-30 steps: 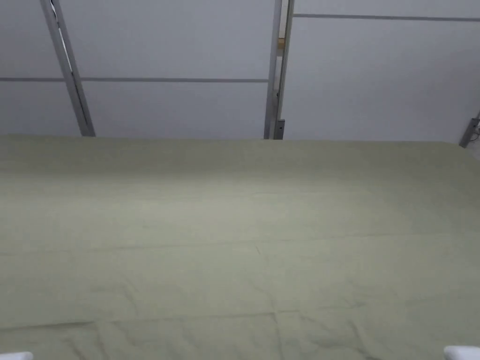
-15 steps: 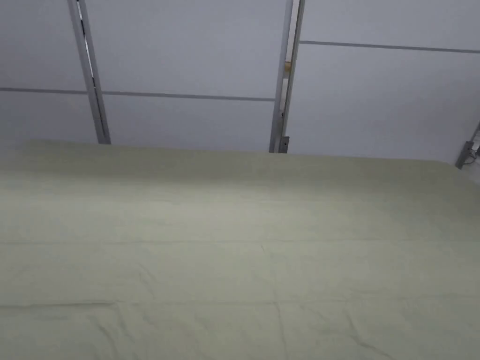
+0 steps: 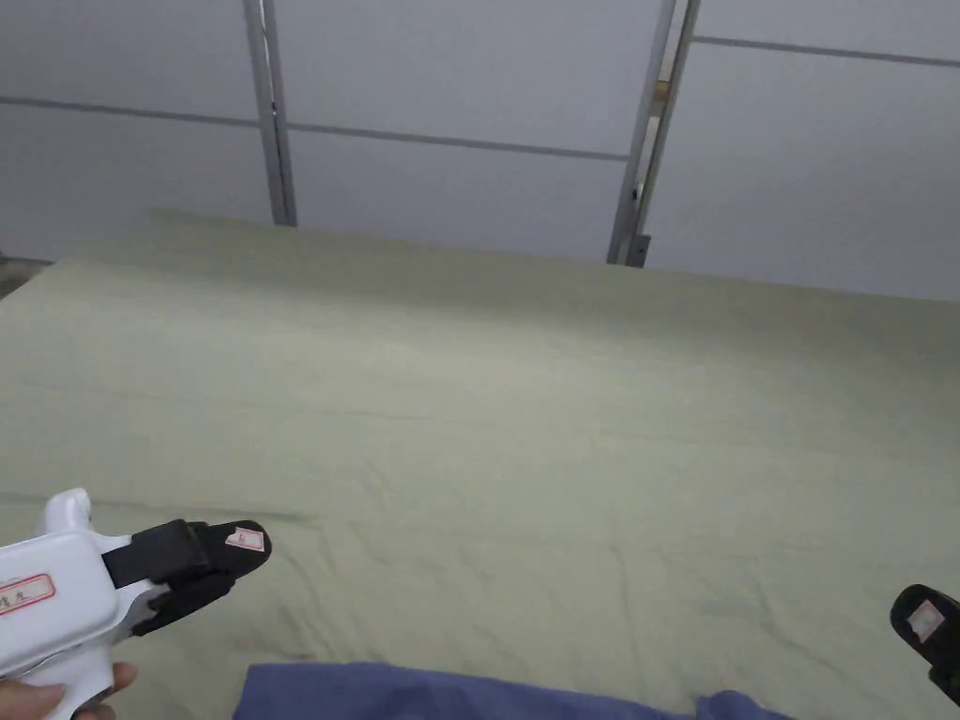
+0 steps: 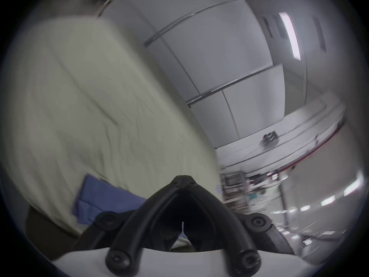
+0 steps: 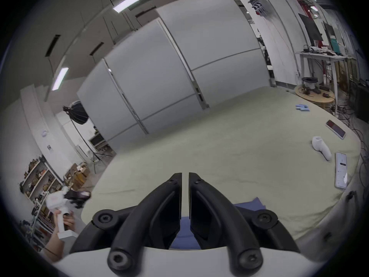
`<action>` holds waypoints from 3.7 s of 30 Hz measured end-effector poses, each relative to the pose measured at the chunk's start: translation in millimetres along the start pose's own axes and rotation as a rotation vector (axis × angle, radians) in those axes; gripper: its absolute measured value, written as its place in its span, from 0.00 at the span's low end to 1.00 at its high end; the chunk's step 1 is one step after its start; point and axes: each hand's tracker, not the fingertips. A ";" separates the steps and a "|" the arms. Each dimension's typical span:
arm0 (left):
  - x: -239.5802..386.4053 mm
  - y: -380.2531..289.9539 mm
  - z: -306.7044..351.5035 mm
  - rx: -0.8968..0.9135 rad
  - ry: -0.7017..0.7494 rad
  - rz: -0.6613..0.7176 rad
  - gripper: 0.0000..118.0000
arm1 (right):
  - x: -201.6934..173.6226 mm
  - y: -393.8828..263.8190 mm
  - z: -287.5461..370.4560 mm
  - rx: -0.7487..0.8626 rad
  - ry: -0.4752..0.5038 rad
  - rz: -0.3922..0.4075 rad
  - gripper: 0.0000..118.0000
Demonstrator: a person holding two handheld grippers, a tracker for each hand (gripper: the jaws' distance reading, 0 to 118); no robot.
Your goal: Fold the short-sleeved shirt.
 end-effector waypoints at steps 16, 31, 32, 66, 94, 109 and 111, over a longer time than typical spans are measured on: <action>-170.9 -9.0 -37.2 -0.273 0.221 0.191 0.91 | -35.2 -16.7 23.3 0.031 -0.124 0.029 0.07; -201.6 -25.6 -112.6 -0.433 0.112 0.362 0.13 | -60.3 -14.2 -0.4 -0.033 -0.104 -0.012 0.07; -199.4 -22.7 -108.4 -0.415 0.140 0.362 0.13 | -60.5 -13.1 1.6 -0.030 -0.104 -0.014 0.07; -24.0 -122.6 -190.1 -0.378 0.459 -0.231 0.43 | 9.2 -21.6 56.9 0.078 -0.139 -0.181 0.07; 12.2 -228.7 -201.5 -0.459 0.474 -0.743 0.06 | 42.2 -38.7 69.5 0.047 -0.168 -0.258 0.07; -52.5 -58.3 -69.0 -0.148 0.120 -0.329 1.00 | 31.6 -43.5 50.1 0.006 -0.156 -0.276 0.07; -67.0 -38.0 -60.9 -0.215 0.150 -0.242 1.00 | 29.4 -43.7 47.7 0.001 -0.155 -0.278 0.07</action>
